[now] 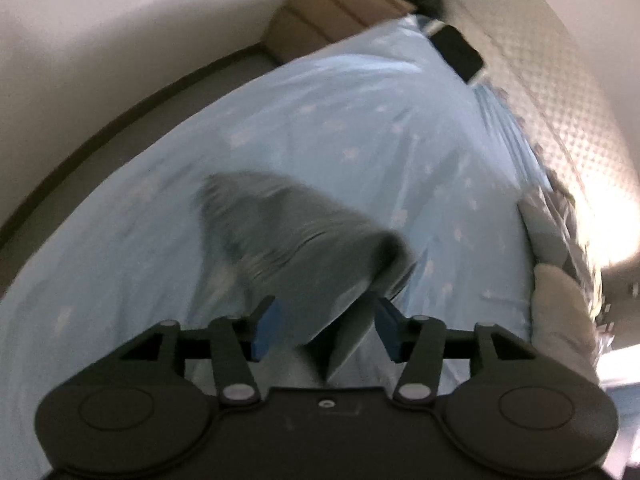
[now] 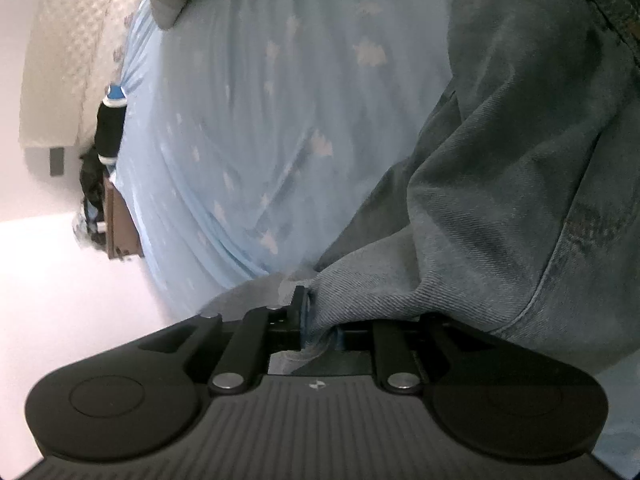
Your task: Fold clothes
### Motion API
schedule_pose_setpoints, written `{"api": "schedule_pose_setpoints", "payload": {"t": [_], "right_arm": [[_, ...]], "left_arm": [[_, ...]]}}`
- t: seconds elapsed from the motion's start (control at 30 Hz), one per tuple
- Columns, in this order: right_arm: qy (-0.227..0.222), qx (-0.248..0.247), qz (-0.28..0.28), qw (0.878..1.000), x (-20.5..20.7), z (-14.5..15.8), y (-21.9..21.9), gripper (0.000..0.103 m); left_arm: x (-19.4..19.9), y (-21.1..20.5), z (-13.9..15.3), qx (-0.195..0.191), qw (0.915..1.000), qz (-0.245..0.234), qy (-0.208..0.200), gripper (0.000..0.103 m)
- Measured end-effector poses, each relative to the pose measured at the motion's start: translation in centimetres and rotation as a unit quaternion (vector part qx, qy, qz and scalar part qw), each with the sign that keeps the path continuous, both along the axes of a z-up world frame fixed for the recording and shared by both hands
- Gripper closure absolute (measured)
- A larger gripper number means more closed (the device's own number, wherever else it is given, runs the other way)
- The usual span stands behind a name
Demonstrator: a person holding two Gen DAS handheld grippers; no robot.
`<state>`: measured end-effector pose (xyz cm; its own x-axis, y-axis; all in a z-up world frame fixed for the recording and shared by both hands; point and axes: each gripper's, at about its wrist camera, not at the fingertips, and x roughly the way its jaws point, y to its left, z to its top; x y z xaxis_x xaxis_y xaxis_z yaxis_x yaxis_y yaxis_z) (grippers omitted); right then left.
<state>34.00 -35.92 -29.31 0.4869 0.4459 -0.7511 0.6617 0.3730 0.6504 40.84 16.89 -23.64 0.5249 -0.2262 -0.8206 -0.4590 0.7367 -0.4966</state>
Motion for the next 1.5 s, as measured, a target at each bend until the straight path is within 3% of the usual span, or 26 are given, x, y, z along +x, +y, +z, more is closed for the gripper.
{"api": "schedule_pose_setpoints", "payload": {"t": [0.17,0.27,0.4,0.5,0.73,1.0,1.23,1.33,1.4,1.5], "right_arm": [[0.008,-0.016,0.033,0.999,-0.6,0.7,0.6,0.067],[0.013,-0.017,0.047,0.999,-1.5,1.3,1.1,0.060],[0.020,-0.031,0.070,0.997,-3.1,2.4,1.9,0.059],[0.024,-0.041,0.083,0.995,-4.6,3.2,2.5,0.059],[0.034,-0.064,0.108,0.992,-8.0,4.8,3.7,0.059],[0.044,-0.095,0.121,0.987,-10.6,6.6,3.8,0.059],[0.048,-0.121,0.127,0.983,-11.4,7.9,3.8,0.059],[0.049,-0.129,0.133,0.982,-11.6,8.4,4.0,0.059],[0.046,-0.133,0.136,0.981,-11.6,8.7,4.2,0.059],[0.035,-0.134,0.140,0.981,-11.7,9.3,4.3,0.059]], "left_arm": [[-7.4,2.7,-0.6,-0.071,0.9917,0.097,0.046,0.050],[-10.7,3.4,-1.3,-0.087,0.9849,0.130,0.074,0.050],[-13.6,3.9,-2.7,-0.108,0.9755,0.162,0.103,0.049],[-14.3,3.9,-3.4,-0.119,0.9727,0.173,0.099,0.044],[-15.4,3.5,-5.5,-0.152,0.9615,0.202,0.108,0.044],[-15.7,3.3,-8.1,-0.164,0.9489,0.238,0.125,0.045],[-15.4,3.2,-9.3,-0.161,0.9443,0.253,0.135,0.048],[-15.1,3.2,-10.4,-0.169,0.9381,0.266,0.143,0.062],[-15.0,3.4,-11.1,-0.171,0.9342,0.274,0.152,0.098],[-15.2,3.9,-10.2,-0.154,0.9376,0.283,0.131,0.102]]}}
